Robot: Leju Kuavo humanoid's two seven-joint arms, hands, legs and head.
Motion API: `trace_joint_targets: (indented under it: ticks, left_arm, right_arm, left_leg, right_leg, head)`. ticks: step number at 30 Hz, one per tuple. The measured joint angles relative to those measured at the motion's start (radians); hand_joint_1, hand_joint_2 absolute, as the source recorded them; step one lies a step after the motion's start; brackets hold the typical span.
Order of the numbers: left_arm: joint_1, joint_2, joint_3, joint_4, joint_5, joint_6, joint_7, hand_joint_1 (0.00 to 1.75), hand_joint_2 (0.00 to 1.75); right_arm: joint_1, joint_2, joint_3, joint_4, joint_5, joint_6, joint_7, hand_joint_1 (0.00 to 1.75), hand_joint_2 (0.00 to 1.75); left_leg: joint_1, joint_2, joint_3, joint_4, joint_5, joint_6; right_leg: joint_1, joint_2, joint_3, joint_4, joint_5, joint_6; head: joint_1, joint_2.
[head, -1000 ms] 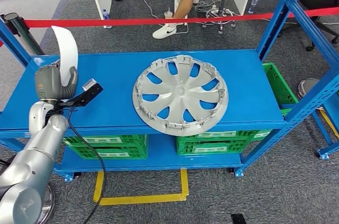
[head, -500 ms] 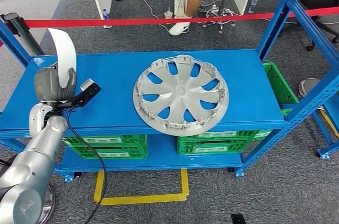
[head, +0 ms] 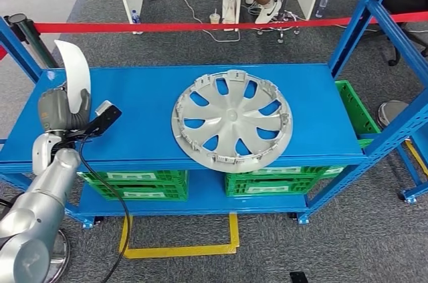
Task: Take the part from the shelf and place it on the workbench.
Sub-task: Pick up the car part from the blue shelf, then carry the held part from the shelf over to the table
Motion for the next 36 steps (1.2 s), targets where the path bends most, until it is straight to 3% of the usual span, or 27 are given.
trace_joint_targets:
  ticks: [2,3,5,7,8,10,12,13,14,15,16,18,20,22,23,24,26,27,28,29,30,31,33,35,36]
  left_arm:
    - [0.0,0.001,0.0,0.0,0.001,0.0,0.0,1.75,1.75]
    - [0.0,0.002,0.0,0.0,0.001,0.0,0.001,1.75,1.75]
    - [0.0,0.005,0.0,0.0,0.003,-0.001,0.002,1.75,1.75]
    - [0.0,0.008,0.0,0.001,0.005,-0.002,0.003,1.75,1.75]
    - [0.001,0.008,0.0,0.001,0.006,-0.003,0.003,1.75,1.75]
    - [0.001,0.011,0.0,0.002,0.007,-0.003,0.003,1.75,1.75]
    - [0.004,0.012,0.0,0.003,0.008,-0.004,0.003,1.75,1.75]
    - [0.005,0.012,0.0,0.004,0.008,-0.004,0.004,1.75,1.75]
    - [0.006,0.012,0.0,0.005,0.008,-0.004,0.004,1.75,1.75]
    - [0.007,0.012,0.0,0.006,0.008,-0.004,0.004,1.75,1.75]
    - [0.006,0.012,0.0,0.006,0.008,-0.004,0.004,1.75,1.75]
    - [0.002,0.012,0.0,0.006,0.008,-0.004,0.005,1.75,1.75]
    - [0.0,0.012,0.0,0.006,0.008,-0.004,0.005,1.75,1.75]
    - [-0.001,0.011,0.0,0.006,0.008,-0.004,0.005,1.75,1.75]
    - [-0.002,0.01,0.0,0.006,0.008,-0.004,0.005,1.75,1.75]
    - [-0.002,0.008,0.0,0.006,0.008,-0.005,0.005,1.75,1.75]
    - [-0.002,0.008,0.0,0.006,0.008,-0.006,0.006,1.75,1.75]
    - [-0.002,0.008,0.0,0.006,0.008,-0.006,0.007,1.75,1.75]
    - [0.0,0.008,0.0,0.007,0.009,-0.006,0.008,1.75,1.75]
    - [0.001,0.008,0.0,0.007,0.009,-0.007,0.01,1.75,1.75]
    - [0.002,0.009,0.0,0.008,0.009,-0.008,0.012,1.75,1.75]
    - [0.003,0.009,0.0,0.008,0.01,-0.009,0.015,1.75,1.75]
    - [0.003,0.012,0.0,0.009,0.011,-0.01,0.018,1.75,1.75]
    - [0.002,0.015,0.0,0.009,0.011,-0.013,0.019,1.75,1.75]
    - [0.002,0.017,0.0,0.009,0.012,-0.014,0.02,1.75,1.75]
  right_arm:
    - [-0.003,0.0,0.0,0.0,0.0,0.0,0.0,0.0,0.0]
    - [-0.004,0.0,0.0,0.0,0.0,0.0,0.0,0.0,0.0]
    - [-0.005,0.0,0.0,0.0,0.0,0.0,0.001,0.0,0.0]
    - [-0.004,0.0,0.0,0.0,0.0,0.0,0.002,0.0,0.0]
    - [-0.005,0.0,0.0,0.0,0.0,-0.001,0.002,0.0,0.0]
    - [-0.007,0.0,0.0,0.0,0.0,-0.002,0.002,0.0,0.0]
    - [-0.006,0.0,0.0,0.0,0.0,-0.002,0.002,0.0,0.0]
    - [-0.006,0.0,0.0,0.0,0.0,-0.002,0.002,0.0,0.0]
    - [-0.005,0.0,0.0,0.0,0.0,-0.002,0.002,0.0,0.0]
    - [-0.005,0.0,0.0,0.0,0.0,-0.002,0.002,0.0,0.0]
    - [-0.006,0.0,0.0,0.0,0.0,-0.002,0.002,0.0,0.0]
    - [-0.007,0.0,0.0,0.0,0.0,-0.002,0.002,0.0,0.0]
    - [-0.008,0.0,0.0,0.0,0.0,-0.002,0.002,0.0,0.0]
    - [-0.007,0.0,0.0,0.0,0.0,-0.002,0.002,0.0,0.0]
    - [-0.006,0.0,0.0,0.0,0.0,-0.002,0.002,0.0,0.0]
    - [-0.006,0.0,0.0,0.0,0.0,-0.002,0.002,0.0,0.0]
    - [-0.006,0.0,0.0,0.0,0.0,-0.002,0.002,0.0,0.0]
    - [-0.005,0.0,0.0,0.0,0.0,-0.002,0.002,0.0,0.0]
    - [-0.005,0.0,0.0,0.0,0.001,-0.002,0.002,0.0,0.0]
    - [-0.005,0.0,0.0,0.0,0.001,-0.002,0.002,0.0,0.0]
    - [-0.006,0.0,0.0,0.0,0.001,-0.002,0.002,0.0,0.0]
    - [-0.007,0.0,0.0,0.0,0.001,-0.002,0.002,0.0,0.0]
    - [-0.01,0.0,0.0,0.0,0.0,-0.003,0.004,0.0,0.0]
    - [-0.012,0.0,0.0,0.0,0.0,-0.003,0.005,0.0,0.0]
    - [-0.012,0.0,0.0,0.0,0.0,-0.003,0.006,0.0,0.0]
  left_leg:
    - [0.001,-0.001,-0.004,0.005,0.002,-0.011]
    - [0.0,-0.002,-0.007,0.008,0.005,-0.018]
    - [-0.001,-0.003,-0.013,0.011,0.014,-0.034]
    - [0.002,-0.002,-0.019,0.016,0.009,-0.048]
    - [0.004,-0.002,-0.027,0.033,-0.012,-0.054]
    - [0.007,-0.001,-0.064,0.131,-0.092,-0.064]
    - [0.009,-0.001,-0.104,0.265,-0.164,-0.07]
    - [0.009,-0.001,-0.107,0.3,-0.173,-0.071]
    - [0.009,-0.001,-0.093,0.298,-0.164,-0.069]
    - [0.009,-0.001,-0.057,0.255,-0.141,-0.066]
    - [0.009,-0.002,-0.007,0.186,-0.115,-0.061]
    - [0.005,-0.002,0.082,0.05,-0.091,-0.05]
    - [0.0,-0.002,0.107,0.002,-0.094,-0.042]
    - [0.0,0.0,0.098,-0.009,-0.08,-0.03]
    - [0.002,0.002,0.092,-0.014,-0.07,-0.021]
    - [0.004,0.004,0.084,-0.02,-0.059,-0.013]
    - [0.005,0.006,0.063,-0.023,-0.04,-0.004]
    - [0.003,0.007,0.05,-0.022,-0.031,-0.004]
    - [0.002,0.007,0.038,-0.021,-0.022,-0.004]
    - [0.001,0.007,0.026,-0.02,-0.014,-0.005]
    - [0.0,0.007,0.014,-0.017,-0.006,-0.006]
    - [0.0,0.007,0.004,-0.014,0.001,-0.009]
    - [-0.002,0.007,-0.013,-0.008,0.014,-0.018]
    - [-0.003,0.008,-0.022,-0.005,0.029,-0.029]
    - [-0.003,0.008,-0.024,-0.005,0.037,-0.035]
  right_leg:
    - [-0.001,-0.002,0.057,-0.128,0.062,0.001]
    - [0.0,-0.002,0.074,-0.167,0.074,-0.001]
    - [0.004,0.001,0.079,-0.182,0.078,-0.012]
    - [0.003,0.002,0.07,-0.182,0.085,-0.031]
    - [0.002,0.001,0.064,-0.183,0.092,-0.042]
    - [0.002,0.001,0.048,-0.184,0.106,-0.059]
    - [0.004,0.001,0.03,-0.183,0.118,-0.064]
    - [0.005,0.0,0.022,-0.183,0.124,-0.064]
    - [0.006,0.0,0.015,-0.183,0.13,-0.063]
    - [0.006,0.0,0.009,-0.182,0.135,-0.062]
    - [0.007,0.0,0.005,-0.182,0.14,-0.059]
    - [0.009,0.001,-0.003,-0.182,0.15,-0.051]
    - [0.01,0.001,-0.008,-0.183,0.162,-0.038]
    - [0.009,0.001,-0.016,-0.185,0.167,-0.024]
    - [0.009,0.0,-0.025,-0.172,0.15,-0.02]
    - [0.01,0.0,-0.039,-0.145,0.122,-0.016]
    - [0.009,-0.001,-0.078,-0.03,0.034,-0.013]
    - [0.009,-0.001,-0.094,0.032,0.003,-0.011]
    - [0.009,-0.002,-0.101,0.078,-0.012,-0.009]
    - [0.009,-0.002,-0.09,0.086,-0.002,-0.009]
    - [0.009,-0.002,-0.062,0.058,0.024,-0.011]
    - [0.009,-0.002,-0.017,-0.003,0.053,-0.013]
    - [0.012,-0.002,0.08,-0.143,0.073,-0.02]
    - [0.015,-0.001,0.116,-0.206,0.063,-0.026]
    - [0.016,-0.001,0.109,-0.21,0.068,-0.033]
  head:
    - [0.0,0.0]
    - [-0.001,0.0]
    - [-0.001,0.0]
    - [-0.002,0.0]
    - [-0.003,0.0]
    - [-0.006,0.0]
    - [-0.006,0.0]
    - [-0.007,0.0]
    - [-0.006,0.0]
    - [-0.007,0.0]
    - [-0.007,0.0]
    - [-0.006,0.0]
    - [-0.005,0.0]
    - [-0.006,0.0]
    - [-0.004,0.0]
    - [-0.002,0.0]
    - [0.001,0.0]
    - [0.002,0.0]
    - [0.002,0.0]
    - [0.003,0.0]
    - [0.003,0.0]
    - [0.003,0.0]
    - [0.002,0.0]
    - [0.002,0.0]
    - [0.001,0.0]
